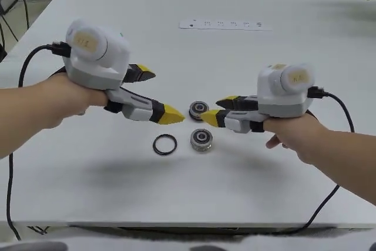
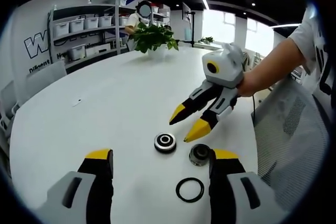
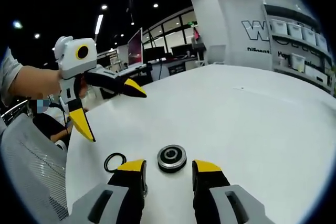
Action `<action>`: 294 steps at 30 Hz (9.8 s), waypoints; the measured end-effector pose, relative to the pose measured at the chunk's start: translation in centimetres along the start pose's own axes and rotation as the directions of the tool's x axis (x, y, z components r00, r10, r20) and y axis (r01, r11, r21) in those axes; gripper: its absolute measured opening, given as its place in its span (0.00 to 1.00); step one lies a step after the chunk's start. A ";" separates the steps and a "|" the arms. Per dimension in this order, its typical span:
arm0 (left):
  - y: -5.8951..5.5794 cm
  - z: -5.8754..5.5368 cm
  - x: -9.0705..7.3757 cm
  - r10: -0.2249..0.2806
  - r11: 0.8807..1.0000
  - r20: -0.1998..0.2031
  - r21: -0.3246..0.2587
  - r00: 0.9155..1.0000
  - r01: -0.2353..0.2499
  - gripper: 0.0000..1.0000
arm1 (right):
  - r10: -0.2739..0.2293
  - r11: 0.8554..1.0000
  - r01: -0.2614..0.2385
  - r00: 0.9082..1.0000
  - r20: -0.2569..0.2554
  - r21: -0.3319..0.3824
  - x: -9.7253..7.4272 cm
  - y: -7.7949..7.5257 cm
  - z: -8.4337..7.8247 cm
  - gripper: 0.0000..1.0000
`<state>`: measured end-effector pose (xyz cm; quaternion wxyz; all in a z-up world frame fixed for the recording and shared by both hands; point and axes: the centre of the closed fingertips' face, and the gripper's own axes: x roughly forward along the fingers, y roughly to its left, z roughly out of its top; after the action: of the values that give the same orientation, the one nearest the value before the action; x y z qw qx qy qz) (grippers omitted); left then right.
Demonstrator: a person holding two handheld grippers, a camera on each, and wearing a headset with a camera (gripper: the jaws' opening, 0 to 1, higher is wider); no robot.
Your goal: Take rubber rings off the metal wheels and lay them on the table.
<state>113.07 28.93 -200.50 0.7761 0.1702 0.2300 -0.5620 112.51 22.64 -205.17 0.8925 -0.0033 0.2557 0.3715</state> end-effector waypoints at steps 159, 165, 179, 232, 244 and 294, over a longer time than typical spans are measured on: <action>-1.3 -1.1 8.1 0.026 0.998 -0.140 0.065 0.990 -0.017 0.07 | -0.014 0.980 0.005 0.999 0.044 0.197 1.1 -1.0 0.1 0.00; -1.3 -1.1 8.1 0.024 0.998 -0.140 0.064 0.990 -0.015 0.07 | -0.007 0.981 -0.002 0.999 0.050 0.193 1.0 -1.0 0.2 0.00; -1.2 -1.1 8.2 0.024 0.998 -0.138 0.062 0.990 -0.015 0.07 | 0.001 0.985 -0.012 0.998 0.067 0.173 0.7 -0.7 0.6 0.00; -3.2 2.2 1.7 -0.060 0.993 0.034 0.101 0.998 0.056 0.54 | 0.031 0.973 -0.059 0.991 0.129 0.222 -0.6 1.0 2.5 0.00; -3.6 2.5 -1.3 -0.063 0.994 0.076 0.091 0.995 0.056 0.66 | 0.079 0.969 -0.111 0.986 0.148 0.222 -0.7 2.8 3.4 0.00; -4.4 -1.3 -10.9 0.075 0.997 0.127 -0.026 0.989 -0.073 0.86 | 0.266 0.940 -0.266 0.964 0.030 0.212 1.7 9.4 0.8 0.00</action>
<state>105.81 36.88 -195.63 0.8113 0.1343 0.1793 -0.5400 107.59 30.74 -203.54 0.8294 0.1278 0.2919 0.4588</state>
